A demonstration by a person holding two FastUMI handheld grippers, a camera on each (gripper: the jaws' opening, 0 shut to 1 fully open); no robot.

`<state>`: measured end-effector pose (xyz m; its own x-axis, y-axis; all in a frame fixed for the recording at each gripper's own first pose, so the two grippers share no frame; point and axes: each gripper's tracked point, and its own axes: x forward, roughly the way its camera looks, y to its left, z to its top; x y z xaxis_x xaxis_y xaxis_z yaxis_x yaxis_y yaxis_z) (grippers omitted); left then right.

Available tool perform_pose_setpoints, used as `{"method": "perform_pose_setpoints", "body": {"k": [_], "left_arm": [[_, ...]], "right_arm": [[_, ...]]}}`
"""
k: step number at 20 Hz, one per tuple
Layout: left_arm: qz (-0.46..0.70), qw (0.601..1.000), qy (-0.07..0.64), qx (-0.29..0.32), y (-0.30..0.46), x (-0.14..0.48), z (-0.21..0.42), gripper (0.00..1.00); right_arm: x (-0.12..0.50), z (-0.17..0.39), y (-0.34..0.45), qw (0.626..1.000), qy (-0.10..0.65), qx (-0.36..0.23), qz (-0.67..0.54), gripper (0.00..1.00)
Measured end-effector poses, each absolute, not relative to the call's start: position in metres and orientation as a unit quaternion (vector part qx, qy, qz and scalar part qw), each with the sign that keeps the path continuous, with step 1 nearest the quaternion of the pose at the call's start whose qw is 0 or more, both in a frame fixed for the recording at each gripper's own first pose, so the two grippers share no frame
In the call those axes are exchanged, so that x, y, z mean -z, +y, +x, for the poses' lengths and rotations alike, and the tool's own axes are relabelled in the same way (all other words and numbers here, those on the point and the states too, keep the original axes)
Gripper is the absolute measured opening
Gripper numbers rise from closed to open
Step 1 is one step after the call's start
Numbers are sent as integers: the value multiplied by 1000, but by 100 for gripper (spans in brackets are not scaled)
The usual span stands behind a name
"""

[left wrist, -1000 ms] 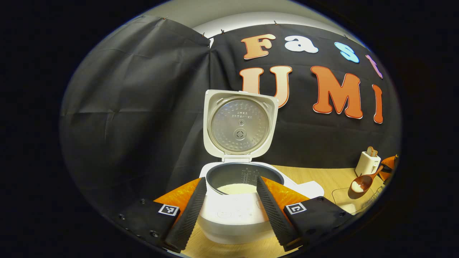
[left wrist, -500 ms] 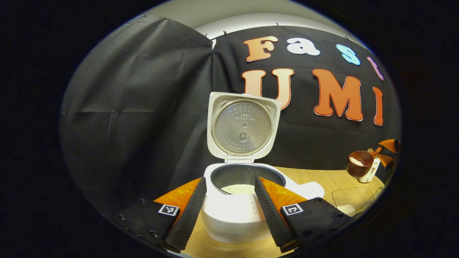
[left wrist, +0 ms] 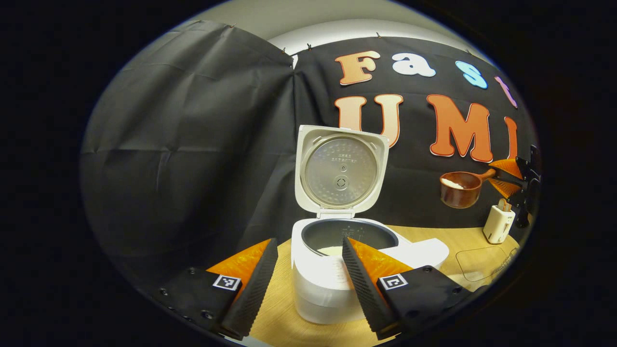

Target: Close the left gripper, press the button to open the rice cooker; take a wooden spoon from the chopstick holder with the right hand, scoop a spoonful of rice and pour it into the rice cooker, then put the wooden spoon back into the chopstick holder.

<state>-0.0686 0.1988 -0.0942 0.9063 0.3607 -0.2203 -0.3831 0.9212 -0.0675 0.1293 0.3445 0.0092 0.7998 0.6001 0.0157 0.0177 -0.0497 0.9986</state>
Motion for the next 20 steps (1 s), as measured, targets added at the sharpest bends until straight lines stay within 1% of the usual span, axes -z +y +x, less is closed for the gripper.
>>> {"method": "perform_pose_setpoints", "body": {"k": [2, 5, 10, 13, 15, 17, 20], "left_arm": [[-60, 973, 106, -194, 204, 102, -70, 89], [-69, 971, 107, -200, 213, 106, -69, 89], [-71, 969, 107, -210, 224, 108, -72, 89], [-72, 967, 108, -218, 232, 105, -69, 89], [-72, 966, 109, -225, 236, 104, -71, 89], [-69, 965, 108, -230, 241, 102, -74, 89], [-64, 964, 110, -236, 246, 105, -74, 89]], "right_arm": [[-1, 131, 364, 656, 237, -221, 682, 11], [-3, 132, 396, 658, 245, -238, 671, 12], [-21, 137, 445, 718, 225, -291, 591, 11], [-36, 143, 469, 753, 197, -325, 537, 11], [-42, 152, 480, 776, 174, -336, 504, 12], [-45, 155, 493, 794, 159, -348, 472, 11], [-48, 152, 521, 808, 150, -379, 427, 12]]}}
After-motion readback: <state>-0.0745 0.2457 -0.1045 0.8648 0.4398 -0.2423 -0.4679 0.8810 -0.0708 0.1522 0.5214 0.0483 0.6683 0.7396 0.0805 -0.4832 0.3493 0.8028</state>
